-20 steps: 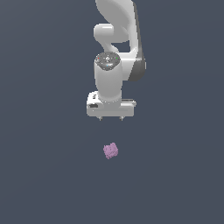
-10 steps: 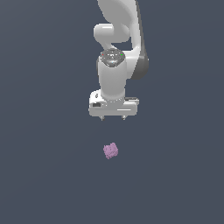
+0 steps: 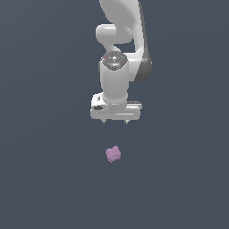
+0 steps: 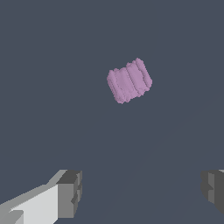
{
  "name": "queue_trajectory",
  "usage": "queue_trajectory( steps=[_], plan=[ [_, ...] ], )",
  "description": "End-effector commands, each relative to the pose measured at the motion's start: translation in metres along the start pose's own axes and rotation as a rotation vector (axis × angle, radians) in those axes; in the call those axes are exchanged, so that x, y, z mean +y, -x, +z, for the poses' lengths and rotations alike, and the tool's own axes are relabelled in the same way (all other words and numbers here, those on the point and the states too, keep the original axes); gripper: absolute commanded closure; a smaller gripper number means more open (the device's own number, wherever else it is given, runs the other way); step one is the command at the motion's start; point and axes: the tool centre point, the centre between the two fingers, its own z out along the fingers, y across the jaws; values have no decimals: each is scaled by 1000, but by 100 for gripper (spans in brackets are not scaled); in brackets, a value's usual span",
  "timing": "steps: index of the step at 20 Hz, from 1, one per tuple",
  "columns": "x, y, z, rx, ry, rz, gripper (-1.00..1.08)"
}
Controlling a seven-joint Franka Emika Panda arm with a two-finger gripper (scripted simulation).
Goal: Pick up the object and move it to a goal position.
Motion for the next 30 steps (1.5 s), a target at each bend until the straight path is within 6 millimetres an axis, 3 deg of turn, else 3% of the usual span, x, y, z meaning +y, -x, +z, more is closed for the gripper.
queue_trajectory(
  steps=[1,30],
  plan=[
    [0,-3,2,-1,-1,28,-92],
    [8,-69,50,-5,3,761,-92]
  ],
)
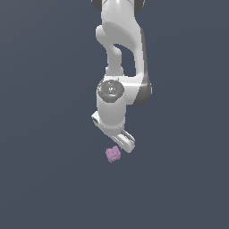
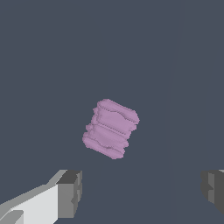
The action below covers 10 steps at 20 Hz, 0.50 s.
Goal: Pick up the object and move it to a goal position.
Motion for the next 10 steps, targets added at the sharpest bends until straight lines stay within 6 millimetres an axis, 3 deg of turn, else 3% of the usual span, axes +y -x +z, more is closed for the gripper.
queue_trajectory(
  steps=[1,10],
  plan=[
    [-4,-5,5,1,1,70,-92],
    [-15,-18,22,8,6,292,-92]
  ],
)
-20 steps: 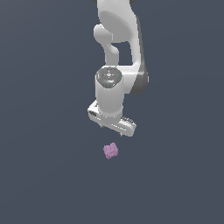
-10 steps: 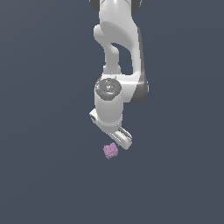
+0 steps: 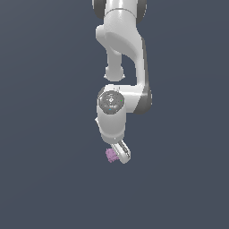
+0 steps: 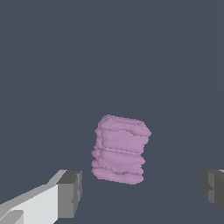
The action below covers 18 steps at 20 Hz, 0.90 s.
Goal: Pick up the object and move it to a goal position.
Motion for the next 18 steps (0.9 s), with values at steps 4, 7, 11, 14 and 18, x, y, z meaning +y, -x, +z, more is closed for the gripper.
queue_trajectory(
  steps=[4,7,11,14,18],
  plan=[
    [-7,-4,8,4,1,100,-92],
    [-9,-5,11,6,2,134,-92],
    [-10,-6,13,7,2,161,-92],
    [-11,-7,13,8,2,167,-92],
    [-11,-6,17,7,3,163,-92]
  ],
)
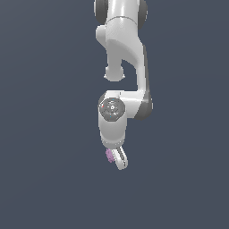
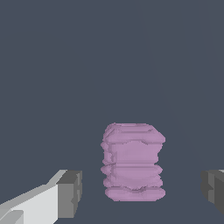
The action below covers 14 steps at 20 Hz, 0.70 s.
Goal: Pick up the object and move it to a goal position.
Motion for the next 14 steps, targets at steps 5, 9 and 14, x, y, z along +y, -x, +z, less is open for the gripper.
queue_trajectory(
  steps=[5,9,14],
  plan=[
    [1,0,26,0,1,3,-92],
    [1,0,46,0,1,5,-92],
    [0,0,49,0,1,5,-92]
  ],
)
